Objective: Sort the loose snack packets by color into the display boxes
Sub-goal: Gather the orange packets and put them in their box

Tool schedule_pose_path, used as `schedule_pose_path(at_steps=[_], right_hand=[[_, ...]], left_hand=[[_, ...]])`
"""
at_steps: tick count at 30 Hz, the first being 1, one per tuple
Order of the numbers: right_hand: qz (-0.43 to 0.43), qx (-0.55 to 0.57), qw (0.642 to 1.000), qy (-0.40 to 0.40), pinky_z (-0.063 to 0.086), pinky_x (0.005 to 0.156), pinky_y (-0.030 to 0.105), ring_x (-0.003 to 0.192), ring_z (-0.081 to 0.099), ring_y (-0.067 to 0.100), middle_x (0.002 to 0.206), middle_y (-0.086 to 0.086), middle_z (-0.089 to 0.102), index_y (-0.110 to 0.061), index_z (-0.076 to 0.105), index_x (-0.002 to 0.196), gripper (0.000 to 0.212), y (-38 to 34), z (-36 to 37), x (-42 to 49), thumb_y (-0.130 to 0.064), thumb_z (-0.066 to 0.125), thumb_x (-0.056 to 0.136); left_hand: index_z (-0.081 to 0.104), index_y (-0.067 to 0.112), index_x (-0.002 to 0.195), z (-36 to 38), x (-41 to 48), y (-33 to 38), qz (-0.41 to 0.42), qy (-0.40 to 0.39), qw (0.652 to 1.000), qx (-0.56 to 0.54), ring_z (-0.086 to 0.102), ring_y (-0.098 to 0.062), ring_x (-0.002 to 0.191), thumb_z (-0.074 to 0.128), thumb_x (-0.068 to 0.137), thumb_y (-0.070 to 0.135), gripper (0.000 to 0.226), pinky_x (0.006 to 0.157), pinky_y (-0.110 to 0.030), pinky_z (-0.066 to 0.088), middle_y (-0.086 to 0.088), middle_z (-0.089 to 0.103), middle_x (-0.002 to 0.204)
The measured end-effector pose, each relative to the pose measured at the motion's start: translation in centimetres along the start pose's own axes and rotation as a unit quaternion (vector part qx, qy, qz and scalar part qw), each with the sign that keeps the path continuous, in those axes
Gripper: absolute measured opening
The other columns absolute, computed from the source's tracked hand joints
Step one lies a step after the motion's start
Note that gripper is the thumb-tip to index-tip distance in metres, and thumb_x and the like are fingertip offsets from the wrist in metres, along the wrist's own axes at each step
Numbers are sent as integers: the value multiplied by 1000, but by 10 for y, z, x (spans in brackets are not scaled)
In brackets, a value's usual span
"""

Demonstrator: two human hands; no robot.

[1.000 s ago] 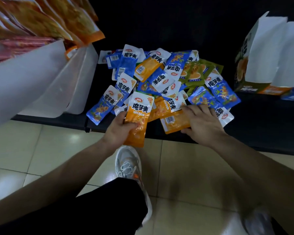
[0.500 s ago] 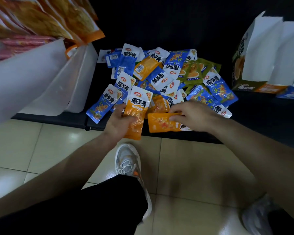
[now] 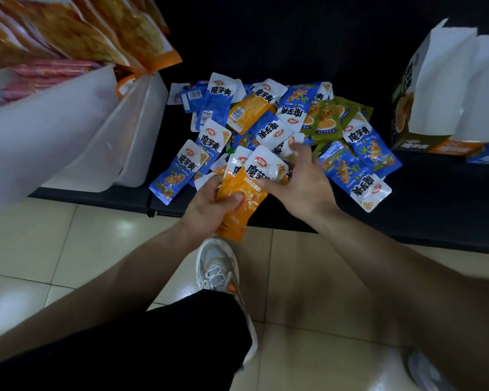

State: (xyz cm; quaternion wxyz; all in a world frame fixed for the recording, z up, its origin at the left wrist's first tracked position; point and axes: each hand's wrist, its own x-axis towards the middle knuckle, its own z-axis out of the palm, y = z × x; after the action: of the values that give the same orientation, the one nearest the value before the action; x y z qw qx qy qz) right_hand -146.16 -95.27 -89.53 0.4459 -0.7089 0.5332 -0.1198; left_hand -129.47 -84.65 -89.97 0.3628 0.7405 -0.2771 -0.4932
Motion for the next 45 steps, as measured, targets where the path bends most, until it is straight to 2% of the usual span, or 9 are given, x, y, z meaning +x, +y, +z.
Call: schedule_pose_path(at_steps=[5,9,12,16,20,30,35,39,45], right_hand=[[48,154,985,-59,49,49,20,54,66,2,80,-3,69,-22,57,102,27,5,13,-1,-28,78,87],[19,72,997,-21,53,60,30,72,68,12,87,-4,69,-21,58,93,31,3,21,4,-49,70,88],[-89,-165,982,13,50,84,37,107,60,23,122,1,62,-20,58,124,36,27,20,10,-45,43,103],[-171,-331,926,-67,40,104,44,135,42,24,155,-2,38,-23,44,146,48,69,19,-9,-38,44,101],[-162,-391,905,-47,41,102,48,127,47,30,141,4,48,-21,41,147,57,87,12,-27,-41,54,95],[-67,-420,903,-54,35,107,46,129,37,30,134,7,45,-22,47,138,77,77,-17,-2,-72,60,81],[-98,-283,935,-189,45,82,37,107,54,23,112,-3,49,-29,56,123,29,60,-36,0,-32,63,95],[-155,-294,904,-269,41,76,34,106,54,19,105,-6,55,-35,65,118,25,27,-34,4,-24,61,96],[-175,-260,941,-129,44,70,34,98,57,25,103,0,61,-26,52,104,46,-20,-7,12,-38,85,74]], left_hand=[[61,30,124,6,-3,-2,-71,-62,990,-104,69,-26,105,74,75,19,52,91,-47,55,-5,72,113],[58,31,123,2,0,-4,-54,-45,996,-50,70,-20,102,73,89,22,38,88,-42,57,2,72,108],[56,26,125,-3,7,-7,-57,34,997,-32,68,-22,100,71,91,24,37,85,-41,56,1,69,109],[50,26,131,-9,15,-12,-35,80,996,23,65,-16,95,68,93,26,41,72,-30,50,2,66,111],[50,20,128,-4,14,-15,-41,73,996,43,62,-9,86,67,94,23,38,62,-24,45,7,63,100],[46,18,133,2,10,-22,-41,44,990,124,54,-12,94,67,94,24,45,83,-33,42,9,54,99],[50,28,128,6,13,-17,-36,33,994,100,55,-5,85,68,92,22,40,76,-29,42,17,57,94],[53,35,127,6,12,-13,-21,22,995,93,64,-16,96,70,89,23,43,83,-35,52,10,66,101],[62,36,117,3,6,-11,-11,-45,997,68,71,-16,92,66,87,44,31,77,-30,53,4,72,100]])
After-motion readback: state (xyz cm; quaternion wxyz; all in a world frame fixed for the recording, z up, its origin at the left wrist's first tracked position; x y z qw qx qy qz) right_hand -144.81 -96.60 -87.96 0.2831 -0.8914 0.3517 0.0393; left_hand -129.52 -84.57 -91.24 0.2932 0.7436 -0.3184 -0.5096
